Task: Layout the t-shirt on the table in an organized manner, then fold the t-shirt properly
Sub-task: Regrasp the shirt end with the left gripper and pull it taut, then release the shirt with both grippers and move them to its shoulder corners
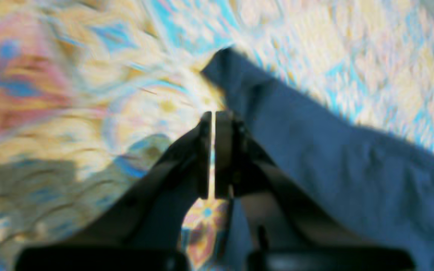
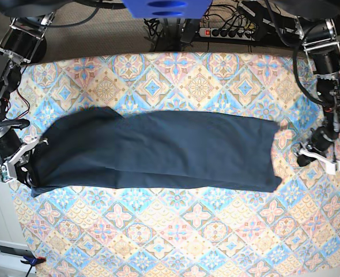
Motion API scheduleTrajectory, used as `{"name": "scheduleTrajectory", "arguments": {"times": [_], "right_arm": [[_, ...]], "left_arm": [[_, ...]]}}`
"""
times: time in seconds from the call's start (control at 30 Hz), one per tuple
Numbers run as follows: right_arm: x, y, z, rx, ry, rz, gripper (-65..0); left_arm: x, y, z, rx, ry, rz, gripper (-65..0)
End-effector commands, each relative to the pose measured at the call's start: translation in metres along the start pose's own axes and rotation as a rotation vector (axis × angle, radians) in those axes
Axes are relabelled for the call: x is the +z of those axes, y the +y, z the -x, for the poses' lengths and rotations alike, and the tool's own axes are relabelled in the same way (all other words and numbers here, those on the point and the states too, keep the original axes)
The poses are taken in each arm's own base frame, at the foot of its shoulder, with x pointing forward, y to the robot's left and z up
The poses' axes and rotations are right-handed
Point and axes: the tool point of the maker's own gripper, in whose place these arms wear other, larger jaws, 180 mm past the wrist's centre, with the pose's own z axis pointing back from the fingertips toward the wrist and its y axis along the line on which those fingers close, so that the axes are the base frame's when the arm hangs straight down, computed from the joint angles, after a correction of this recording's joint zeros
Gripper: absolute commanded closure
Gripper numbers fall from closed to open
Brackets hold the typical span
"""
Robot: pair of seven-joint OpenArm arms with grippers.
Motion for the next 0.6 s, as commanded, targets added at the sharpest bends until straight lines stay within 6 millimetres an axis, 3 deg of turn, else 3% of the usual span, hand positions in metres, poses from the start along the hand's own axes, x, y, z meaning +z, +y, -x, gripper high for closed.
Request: {"name": "scheduleTrajectory", "arguments": {"times": [0.0, 0.1, 0.17, 0.27, 0.47, 0.57], "right_arm": [[0.004, -0.005, -0.018, 0.017, -0.058, 0.003, 0.0], [0.004, -0.004, -0.016, 0.015, -0.053, 0.001, 0.0], [0.005, -0.002, -0.011, 0.012, -0.043, -0.002, 0.0], [0.006, -0.001, -0.009, 0.010, -0.039, -0.004, 0.0], [0.006, -0.001, -0.008, 0.010, -0.036, -0.004, 0.0], [0.005, -0.001, -0.008, 0.011, -0.035, -0.006, 0.0]], "left_arm": [[0.003, -0.004, -0.022, -0.033, -0.056, 0.007, -0.2], [0.001, -0.013, -0.018, -0.054, -0.049, 0.018, -0.2], [0.010, -0.018, -0.004, -0.091, -0.005, 0.026, -0.2], [0.029, -0.045, 0.008, -0.189, 0.027, 0.074, -1.0], [0.048, -0.075, 0.042, -0.270, 0.097, 0.134, -14.6], [0.047, -0.084, 0.061, -0.288, 0.154, 0.160, -16.5]]}}
